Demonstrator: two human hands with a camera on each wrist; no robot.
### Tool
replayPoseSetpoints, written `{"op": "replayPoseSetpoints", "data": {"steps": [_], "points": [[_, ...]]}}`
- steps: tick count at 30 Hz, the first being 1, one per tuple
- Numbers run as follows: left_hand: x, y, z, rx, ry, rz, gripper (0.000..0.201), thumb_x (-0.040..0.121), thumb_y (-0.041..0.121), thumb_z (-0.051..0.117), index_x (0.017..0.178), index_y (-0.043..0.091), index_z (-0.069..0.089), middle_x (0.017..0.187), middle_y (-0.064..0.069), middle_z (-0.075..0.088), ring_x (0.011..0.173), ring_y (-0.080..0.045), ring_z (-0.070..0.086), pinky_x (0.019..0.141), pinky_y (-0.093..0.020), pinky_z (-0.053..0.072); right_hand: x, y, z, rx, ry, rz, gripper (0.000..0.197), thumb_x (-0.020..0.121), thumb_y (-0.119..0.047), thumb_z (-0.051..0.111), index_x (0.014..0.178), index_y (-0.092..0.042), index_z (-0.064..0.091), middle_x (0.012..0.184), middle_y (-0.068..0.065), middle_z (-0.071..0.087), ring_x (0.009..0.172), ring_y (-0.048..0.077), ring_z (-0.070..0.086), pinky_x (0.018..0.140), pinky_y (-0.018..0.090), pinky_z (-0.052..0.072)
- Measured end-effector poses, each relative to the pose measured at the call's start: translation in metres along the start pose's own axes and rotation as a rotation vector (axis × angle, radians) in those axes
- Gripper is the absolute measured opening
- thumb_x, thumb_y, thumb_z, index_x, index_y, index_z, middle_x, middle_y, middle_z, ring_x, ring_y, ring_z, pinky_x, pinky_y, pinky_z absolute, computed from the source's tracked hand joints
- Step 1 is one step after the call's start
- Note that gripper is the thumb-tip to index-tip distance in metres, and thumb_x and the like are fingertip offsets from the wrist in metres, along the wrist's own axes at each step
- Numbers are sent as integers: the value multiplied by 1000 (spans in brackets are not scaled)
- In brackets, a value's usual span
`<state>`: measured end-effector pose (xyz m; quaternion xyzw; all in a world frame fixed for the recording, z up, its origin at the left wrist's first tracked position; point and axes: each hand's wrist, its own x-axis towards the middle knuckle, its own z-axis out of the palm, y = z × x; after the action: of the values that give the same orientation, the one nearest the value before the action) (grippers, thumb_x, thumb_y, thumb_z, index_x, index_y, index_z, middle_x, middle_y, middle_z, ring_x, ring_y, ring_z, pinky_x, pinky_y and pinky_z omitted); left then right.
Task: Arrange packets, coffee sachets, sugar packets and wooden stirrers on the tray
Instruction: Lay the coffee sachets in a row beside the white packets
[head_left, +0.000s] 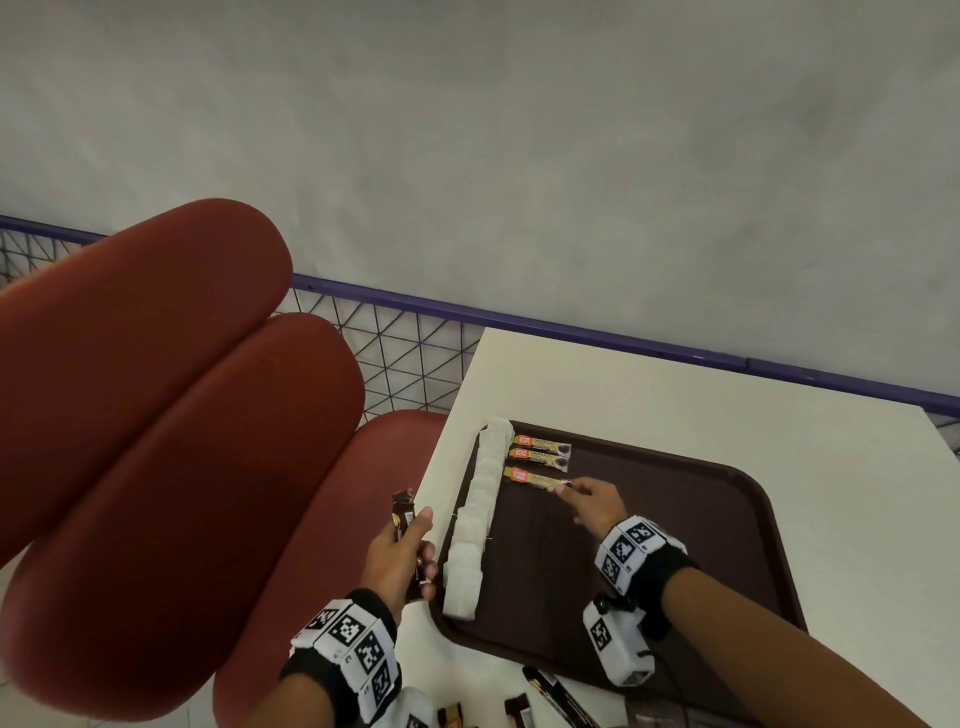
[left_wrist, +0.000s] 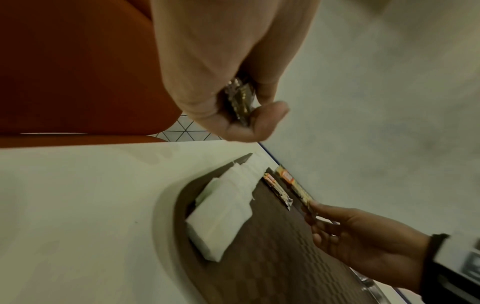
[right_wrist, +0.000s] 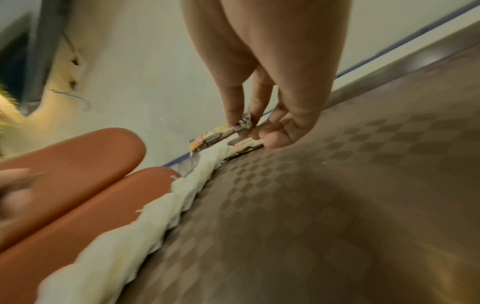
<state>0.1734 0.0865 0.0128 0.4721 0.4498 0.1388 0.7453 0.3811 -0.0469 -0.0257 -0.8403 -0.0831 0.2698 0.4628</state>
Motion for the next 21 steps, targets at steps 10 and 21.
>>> {"op": "replayPoseSetpoints", "data": {"steps": [10,21], "points": [[4,1,-20,21,12,-56,23,92,34,56,95,12,51,63,-2,44,50,-14,43,38,-20,34,26,-6,17,-196,117,85,27,89,-21,61,107,-1,61,106,19,63,98,31,59,78,30,43],[6,0,-22,72,-22,-60,8,97,14,40,97,12,48,74,-4,47,59,-15,45,41,-22,38,30,-6,24,-161,192,86,28,86,-11,62,110,-1,51,115,20,58,105,33,57,87,34,45]]}}
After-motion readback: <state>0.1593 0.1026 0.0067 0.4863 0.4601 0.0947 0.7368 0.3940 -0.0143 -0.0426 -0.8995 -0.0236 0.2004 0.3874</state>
